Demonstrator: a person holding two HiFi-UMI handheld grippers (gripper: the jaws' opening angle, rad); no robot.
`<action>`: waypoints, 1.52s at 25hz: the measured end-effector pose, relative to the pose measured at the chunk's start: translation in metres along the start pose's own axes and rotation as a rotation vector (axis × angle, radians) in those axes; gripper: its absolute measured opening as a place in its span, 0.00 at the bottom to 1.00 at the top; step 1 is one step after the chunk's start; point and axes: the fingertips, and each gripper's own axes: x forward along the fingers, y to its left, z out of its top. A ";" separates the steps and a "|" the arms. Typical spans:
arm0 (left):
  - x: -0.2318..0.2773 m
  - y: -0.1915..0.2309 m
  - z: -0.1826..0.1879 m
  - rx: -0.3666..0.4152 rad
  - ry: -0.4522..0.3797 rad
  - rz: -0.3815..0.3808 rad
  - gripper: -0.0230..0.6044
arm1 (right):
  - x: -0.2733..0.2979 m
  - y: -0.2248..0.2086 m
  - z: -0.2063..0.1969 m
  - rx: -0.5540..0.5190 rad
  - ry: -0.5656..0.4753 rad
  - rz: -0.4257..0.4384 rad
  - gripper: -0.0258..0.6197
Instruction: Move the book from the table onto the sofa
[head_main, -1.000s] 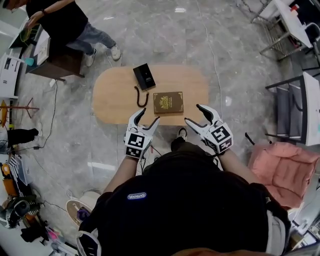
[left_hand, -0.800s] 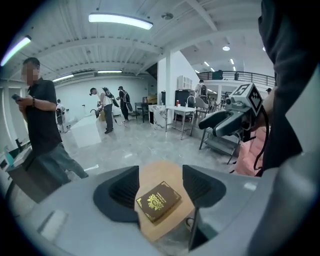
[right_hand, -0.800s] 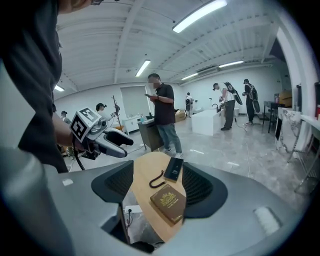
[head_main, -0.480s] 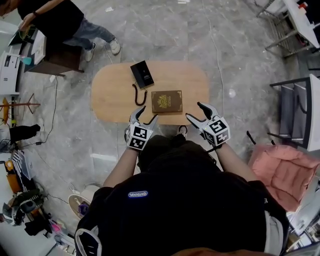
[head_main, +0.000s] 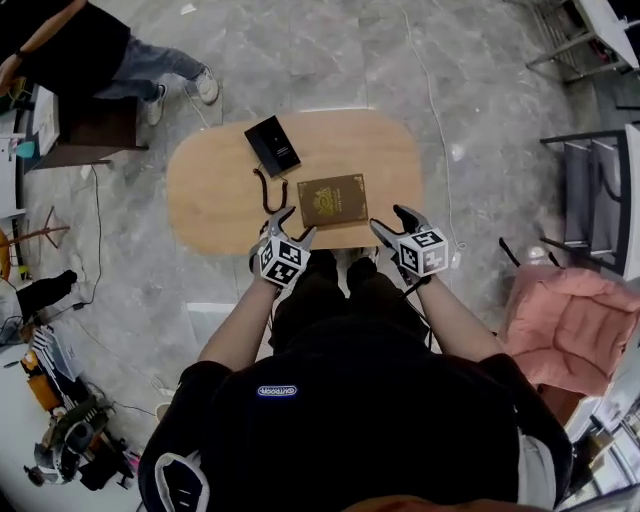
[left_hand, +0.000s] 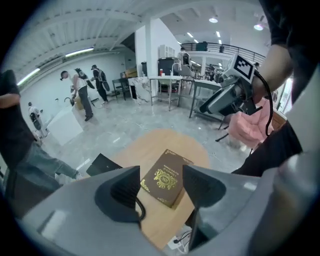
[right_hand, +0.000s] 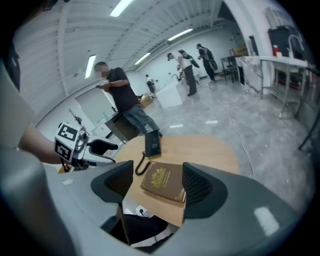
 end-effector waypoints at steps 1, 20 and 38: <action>0.011 0.003 -0.004 0.040 0.015 -0.023 0.46 | 0.009 -0.008 -0.011 0.073 0.005 -0.021 0.56; 0.215 0.019 -0.036 0.330 0.221 -0.460 0.50 | 0.169 -0.038 -0.154 0.955 -0.180 -0.054 0.57; 0.246 0.015 -0.055 0.002 0.383 -0.743 0.52 | 0.203 -0.046 -0.171 1.074 -0.190 -0.071 0.47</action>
